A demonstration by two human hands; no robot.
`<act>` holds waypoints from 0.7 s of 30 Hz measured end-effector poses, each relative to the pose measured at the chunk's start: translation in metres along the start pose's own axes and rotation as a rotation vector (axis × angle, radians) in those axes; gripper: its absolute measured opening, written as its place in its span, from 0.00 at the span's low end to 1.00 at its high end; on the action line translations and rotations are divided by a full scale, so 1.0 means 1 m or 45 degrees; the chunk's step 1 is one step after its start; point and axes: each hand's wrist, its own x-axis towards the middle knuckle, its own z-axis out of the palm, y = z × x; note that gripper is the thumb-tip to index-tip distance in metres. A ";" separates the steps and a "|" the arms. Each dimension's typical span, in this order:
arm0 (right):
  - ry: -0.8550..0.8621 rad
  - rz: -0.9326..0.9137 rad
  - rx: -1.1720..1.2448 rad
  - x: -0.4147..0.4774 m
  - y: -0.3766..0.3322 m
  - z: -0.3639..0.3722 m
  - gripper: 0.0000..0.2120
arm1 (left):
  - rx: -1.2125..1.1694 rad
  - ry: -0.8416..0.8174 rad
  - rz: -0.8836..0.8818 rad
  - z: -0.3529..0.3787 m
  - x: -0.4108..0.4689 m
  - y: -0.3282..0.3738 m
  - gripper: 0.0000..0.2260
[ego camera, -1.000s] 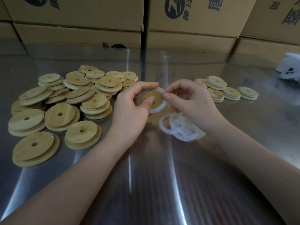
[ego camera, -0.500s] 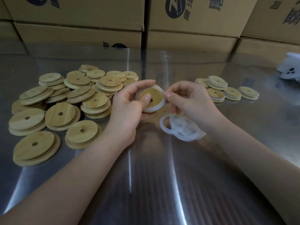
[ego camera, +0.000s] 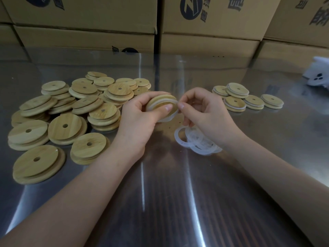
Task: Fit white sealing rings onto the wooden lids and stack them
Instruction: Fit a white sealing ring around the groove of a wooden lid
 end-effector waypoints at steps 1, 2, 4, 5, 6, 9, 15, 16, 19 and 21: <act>-0.002 -0.002 0.013 0.000 0.000 0.001 0.06 | 0.000 0.014 0.018 0.000 0.000 0.000 0.10; -0.002 -0.007 0.016 0.000 0.000 0.001 0.06 | -0.003 0.024 0.030 -0.001 0.000 0.000 0.11; 0.006 -0.016 0.000 0.000 -0.001 0.003 0.08 | -0.003 0.024 0.039 -0.001 0.001 -0.001 0.11; 0.016 -0.016 -0.013 0.000 -0.001 0.003 0.08 | 0.002 0.018 0.038 -0.001 0.001 -0.001 0.11; 0.027 -0.013 -0.026 0.000 -0.001 0.004 0.08 | 0.001 0.015 0.033 0.000 0.001 -0.001 0.11; 0.049 -0.016 -0.069 0.001 -0.001 0.003 0.10 | -0.011 0.024 -0.002 0.003 0.000 -0.002 0.10; 0.032 -0.073 -0.174 0.000 -0.002 0.005 0.11 | 0.185 0.019 0.035 0.005 -0.003 0.001 0.09; 0.029 -0.079 -0.195 0.000 -0.002 0.006 0.11 | 0.186 0.033 0.039 0.005 -0.004 0.001 0.09; 0.028 -0.074 -0.255 0.001 -0.002 0.005 0.12 | 0.198 0.062 0.060 0.005 -0.003 0.003 0.08; 0.021 -0.069 -0.313 0.002 -0.002 0.004 0.12 | 0.207 0.061 0.072 0.005 -0.003 0.004 0.08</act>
